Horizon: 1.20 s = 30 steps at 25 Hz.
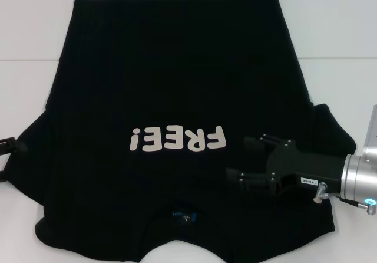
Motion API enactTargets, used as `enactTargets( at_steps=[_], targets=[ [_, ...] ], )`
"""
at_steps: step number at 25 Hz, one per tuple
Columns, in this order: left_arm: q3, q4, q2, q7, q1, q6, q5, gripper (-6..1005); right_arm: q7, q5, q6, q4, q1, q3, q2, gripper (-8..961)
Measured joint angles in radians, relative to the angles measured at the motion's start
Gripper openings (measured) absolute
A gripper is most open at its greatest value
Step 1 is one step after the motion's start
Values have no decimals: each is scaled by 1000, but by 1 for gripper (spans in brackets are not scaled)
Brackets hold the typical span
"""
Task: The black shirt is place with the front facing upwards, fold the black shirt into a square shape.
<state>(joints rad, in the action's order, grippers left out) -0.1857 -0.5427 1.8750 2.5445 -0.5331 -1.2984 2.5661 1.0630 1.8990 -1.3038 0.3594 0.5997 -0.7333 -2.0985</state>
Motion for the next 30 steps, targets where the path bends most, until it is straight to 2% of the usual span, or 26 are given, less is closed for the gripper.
enactTargets(
  at_steps=[3, 9, 14, 20, 25, 30],
  targets=[
    [-4, 6, 3, -9, -10, 2, 0, 890, -1, 0, 0, -1, 2, 0, 0, 943],
    [-87, 4, 7, -18, -25, 2, -2, 870, 0, 0, 0, -8, 4, 5, 0, 943],
    [-101, -8, 7, -10, -30, 10, 0, 853, -2, 0, 1, -11, 5, 6, 0, 943],
    [-103, -11, 8, -17, -29, 20, 0, 660, 0, 0, -2, -13, 4, 6, 0, 943],
    [-103, -11, 9, -18, -26, 12, 0, 418, 1, 0, -15, -13, -4, 6, 0, 943],
    [-103, -10, 9, -38, -25, 5, 0, 227, 18, 0, -37, -22, -9, 6, 2, 943]
  ],
)
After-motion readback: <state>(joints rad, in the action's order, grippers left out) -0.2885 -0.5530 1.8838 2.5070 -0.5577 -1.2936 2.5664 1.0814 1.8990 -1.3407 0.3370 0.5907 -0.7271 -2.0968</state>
